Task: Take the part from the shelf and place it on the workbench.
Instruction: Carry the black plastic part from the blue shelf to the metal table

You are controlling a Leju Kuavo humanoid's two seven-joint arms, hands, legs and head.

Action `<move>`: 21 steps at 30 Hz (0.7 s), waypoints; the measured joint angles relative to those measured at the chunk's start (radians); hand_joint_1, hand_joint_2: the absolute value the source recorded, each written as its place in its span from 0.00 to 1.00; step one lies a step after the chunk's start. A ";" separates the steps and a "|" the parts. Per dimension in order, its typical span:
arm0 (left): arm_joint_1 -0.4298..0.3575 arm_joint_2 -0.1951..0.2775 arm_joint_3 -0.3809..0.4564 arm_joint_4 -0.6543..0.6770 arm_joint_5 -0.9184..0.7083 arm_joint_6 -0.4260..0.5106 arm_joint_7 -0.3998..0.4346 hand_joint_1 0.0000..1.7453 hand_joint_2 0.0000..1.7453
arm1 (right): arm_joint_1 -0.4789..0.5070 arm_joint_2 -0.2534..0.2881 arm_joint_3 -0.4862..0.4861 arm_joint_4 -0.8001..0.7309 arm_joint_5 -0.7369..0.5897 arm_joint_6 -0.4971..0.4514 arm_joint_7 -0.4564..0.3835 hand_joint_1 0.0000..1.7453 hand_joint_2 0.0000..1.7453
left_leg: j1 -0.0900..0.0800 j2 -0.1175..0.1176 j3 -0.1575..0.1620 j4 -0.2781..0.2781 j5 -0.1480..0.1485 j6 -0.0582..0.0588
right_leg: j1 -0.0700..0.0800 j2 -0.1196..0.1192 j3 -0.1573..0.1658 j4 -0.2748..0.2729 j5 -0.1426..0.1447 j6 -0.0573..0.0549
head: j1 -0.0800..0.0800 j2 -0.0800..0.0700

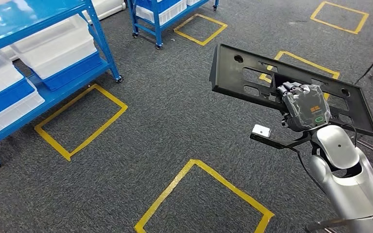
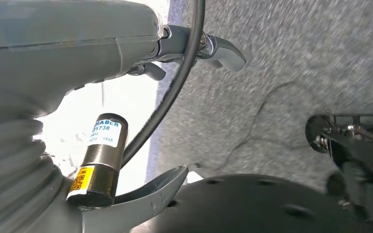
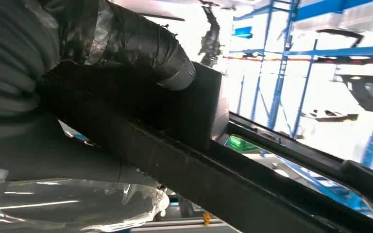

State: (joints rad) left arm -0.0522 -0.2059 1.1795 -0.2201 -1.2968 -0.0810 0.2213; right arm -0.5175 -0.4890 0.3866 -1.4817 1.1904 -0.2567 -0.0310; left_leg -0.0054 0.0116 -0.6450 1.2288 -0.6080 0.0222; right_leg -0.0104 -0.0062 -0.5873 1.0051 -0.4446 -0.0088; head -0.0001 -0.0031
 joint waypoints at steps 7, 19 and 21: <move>0.008 0.000 0.008 0.000 0.002 0.001 0.000 0.00 1.00 | 0.000 0.000 -0.010 0.001 -0.004 -0.001 0.004 1.00 1.00 | 0.009 -0.065 0.103 -0.161 0.096 0.007 | -0.001 0.084 -0.040 0.030 0.015 0.013 | 0.000 0.000; 0.012 -0.003 0.016 0.000 0.008 0.002 -0.003 0.00 1.00 | 0.042 -0.010 -0.045 0.002 -0.007 -0.003 0.013 1.00 1.00 | 0.002 0.046 0.094 -0.207 0.121 0.033 | -0.005 0.005 -0.124 0.243 -0.072 0.062 | 0.005 0.000; 0.012 -0.004 0.017 0.000 0.009 0.002 -0.003 0.00 1.00 | 0.044 -0.010 -0.049 0.002 -0.003 -0.004 0.013 1.00 1.00 | -0.002 0.068 0.094 -0.207 0.120 0.031 | 0.002 -0.030 -0.045 0.111 -0.022 0.053 | 0.005 0.000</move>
State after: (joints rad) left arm -0.0407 -0.2094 1.1964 -0.2205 -1.2880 -0.0793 0.2184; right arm -0.4737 -0.4991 0.3379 -1.4793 1.1875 -0.2603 -0.0175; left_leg -0.0070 0.0800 -0.5508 1.0220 -0.4876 0.0535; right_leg -0.0081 -0.0364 -0.6328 1.1160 -0.4669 0.0441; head 0.0050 -0.0031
